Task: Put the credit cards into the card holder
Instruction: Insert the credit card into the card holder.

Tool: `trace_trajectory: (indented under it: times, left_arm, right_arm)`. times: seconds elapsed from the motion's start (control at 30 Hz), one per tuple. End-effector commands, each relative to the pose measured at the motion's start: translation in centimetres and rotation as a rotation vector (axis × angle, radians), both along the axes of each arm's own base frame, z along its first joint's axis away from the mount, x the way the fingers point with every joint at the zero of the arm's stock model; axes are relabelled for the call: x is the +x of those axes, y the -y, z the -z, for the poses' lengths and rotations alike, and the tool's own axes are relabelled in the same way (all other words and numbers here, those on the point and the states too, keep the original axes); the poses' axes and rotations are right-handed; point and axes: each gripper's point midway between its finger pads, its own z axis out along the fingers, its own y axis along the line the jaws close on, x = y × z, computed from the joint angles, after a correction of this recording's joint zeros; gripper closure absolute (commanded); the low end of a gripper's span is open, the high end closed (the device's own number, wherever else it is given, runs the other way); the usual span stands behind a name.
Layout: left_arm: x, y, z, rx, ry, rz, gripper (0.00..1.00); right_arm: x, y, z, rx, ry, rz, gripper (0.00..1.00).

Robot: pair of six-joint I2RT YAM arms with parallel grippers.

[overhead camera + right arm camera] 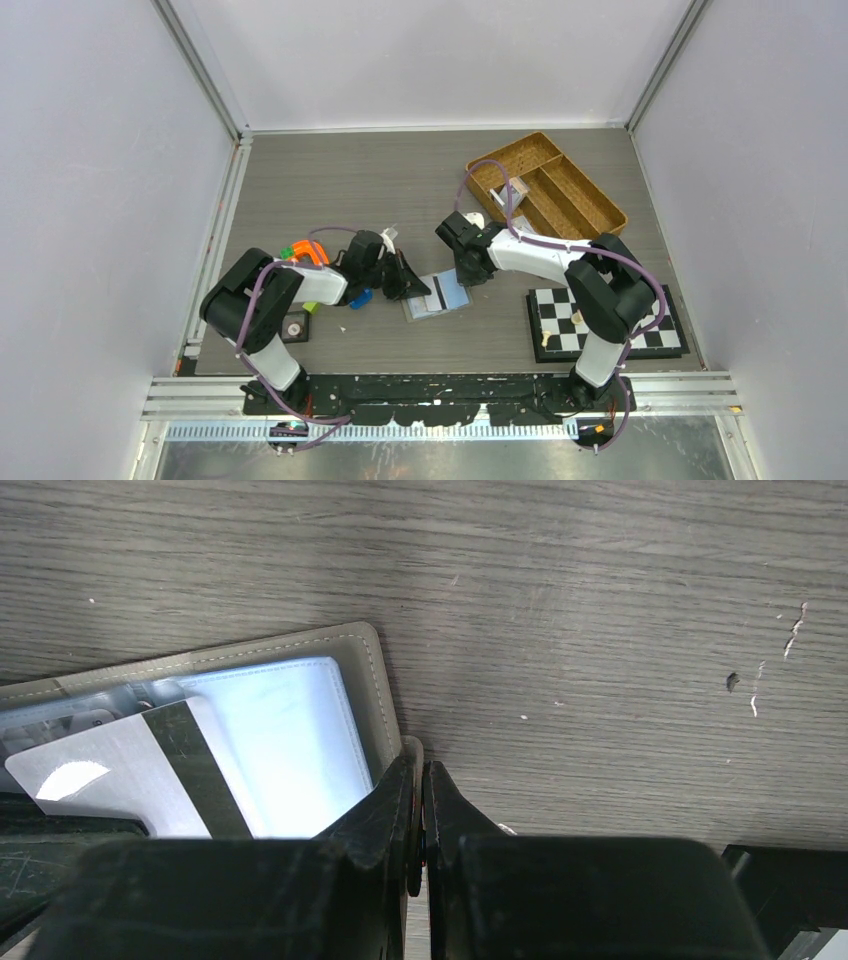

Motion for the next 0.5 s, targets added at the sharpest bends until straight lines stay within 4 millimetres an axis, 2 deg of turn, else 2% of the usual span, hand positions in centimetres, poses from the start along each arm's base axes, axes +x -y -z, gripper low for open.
trace_trajectory:
  times: [0.0,0.47]
  left_arm:
    - [0.4,-0.6,1.29,0.037,0.012,-0.047,1.0]
    - [0.15,-0.02,1.73,0.018,0.0,-0.048,1.0]
  right_arm:
    - [-0.53,-0.26,1.09,-0.002,-0.036,0.006,1.0]
    - [-0.54,-0.52,1.1,0.002,-0.044,0.0,0.99]
